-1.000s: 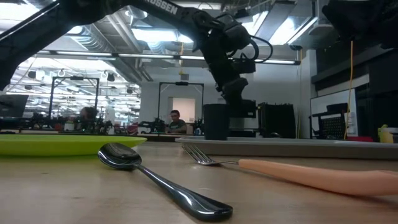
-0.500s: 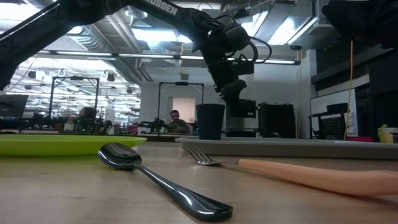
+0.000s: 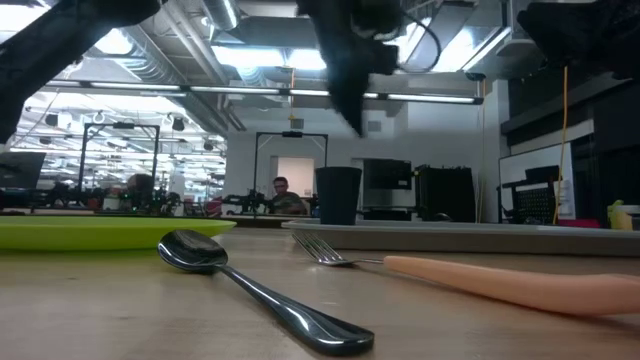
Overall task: Pick and place plate/cup/fork/spoon on tray
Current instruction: Put the light green plate on the gray serving tray to the bottom of the black cup
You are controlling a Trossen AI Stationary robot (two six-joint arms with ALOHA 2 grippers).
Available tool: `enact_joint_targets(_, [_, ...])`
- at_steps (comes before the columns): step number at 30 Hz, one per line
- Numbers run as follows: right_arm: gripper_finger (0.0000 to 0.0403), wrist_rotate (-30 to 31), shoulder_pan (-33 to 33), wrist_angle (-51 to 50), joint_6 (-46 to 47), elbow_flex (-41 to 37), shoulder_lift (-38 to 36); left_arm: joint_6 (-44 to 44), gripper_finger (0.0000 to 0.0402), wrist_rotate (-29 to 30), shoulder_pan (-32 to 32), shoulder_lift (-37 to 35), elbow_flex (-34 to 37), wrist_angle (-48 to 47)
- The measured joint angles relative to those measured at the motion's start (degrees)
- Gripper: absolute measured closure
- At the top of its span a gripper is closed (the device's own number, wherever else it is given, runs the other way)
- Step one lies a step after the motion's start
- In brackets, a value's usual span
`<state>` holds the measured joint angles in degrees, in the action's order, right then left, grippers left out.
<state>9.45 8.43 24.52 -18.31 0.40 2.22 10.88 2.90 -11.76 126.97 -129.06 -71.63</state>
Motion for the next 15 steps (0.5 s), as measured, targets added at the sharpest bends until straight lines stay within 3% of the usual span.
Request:
enact_joint_targets(5, [0.0283,0.0,-0.01,-0.26,0.22,-0.02,0.0,-2.56,0.0372,-0.12,4.93,-2.18,0.15,-20.33])
enact_joint_targets(10, [0.0283,-0.04,0.0,-0.37,6.86,-0.02,0.0,-1.14,0.0372,-0.91,9.12,-9.87,10.84,-18.38])
enact_joint_targets(15, [0.0282,-0.08,0.0,-1.18,13.75,0.0,0.31,-9.05,0.0372,-0.45,10.72,-23.16,30.79,-14.76])
